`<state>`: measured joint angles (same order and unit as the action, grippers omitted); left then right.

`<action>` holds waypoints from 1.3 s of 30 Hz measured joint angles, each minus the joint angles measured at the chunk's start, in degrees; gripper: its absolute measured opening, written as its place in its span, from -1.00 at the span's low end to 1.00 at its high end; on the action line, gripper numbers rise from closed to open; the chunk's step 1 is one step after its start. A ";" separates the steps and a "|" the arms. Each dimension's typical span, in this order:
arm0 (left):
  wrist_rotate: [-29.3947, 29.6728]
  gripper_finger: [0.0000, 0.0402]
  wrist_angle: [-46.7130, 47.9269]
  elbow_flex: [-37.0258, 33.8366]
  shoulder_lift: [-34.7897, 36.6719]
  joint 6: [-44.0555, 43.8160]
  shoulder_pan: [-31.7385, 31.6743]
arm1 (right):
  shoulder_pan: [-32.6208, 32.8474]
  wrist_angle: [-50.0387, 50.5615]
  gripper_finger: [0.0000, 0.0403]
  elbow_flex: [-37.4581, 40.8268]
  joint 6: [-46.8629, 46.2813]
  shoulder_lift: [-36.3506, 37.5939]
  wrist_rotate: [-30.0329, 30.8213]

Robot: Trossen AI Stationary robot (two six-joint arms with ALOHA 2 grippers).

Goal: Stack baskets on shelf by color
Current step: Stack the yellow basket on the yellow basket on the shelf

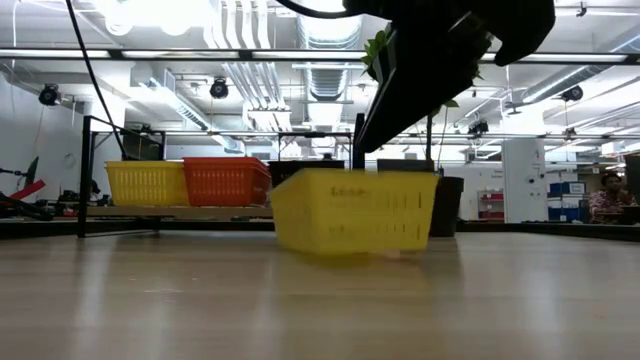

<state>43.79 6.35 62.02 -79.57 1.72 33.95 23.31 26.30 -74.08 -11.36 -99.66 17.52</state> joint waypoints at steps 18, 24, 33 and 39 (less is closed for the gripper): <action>-0.02 -0.98 -8.17 0.31 -6.36 -11.88 -0.28 | 13.22 7.65 -0.53 10.92 -2.53 19.70 20.76; -2.35 -0.98 -10.37 5.27 -13.75 -13.36 -2.34 | 15.39 -2.53 -0.63 20.94 1.57 31.12 24.36; -10.67 -0.98 0.29 15.68 -24.45 -19.98 -6.43 | 15.38 -7.32 -0.68 27.97 2.69 41.57 24.46; -21.47 -0.98 5.55 16.37 -29.57 -29.97 -10.60 | 15.45 -7.23 -0.69 29.03 1.49 42.52 24.06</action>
<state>22.32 11.90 78.39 -109.14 -28.24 23.36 38.76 19.07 -45.06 -9.87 -57.13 41.58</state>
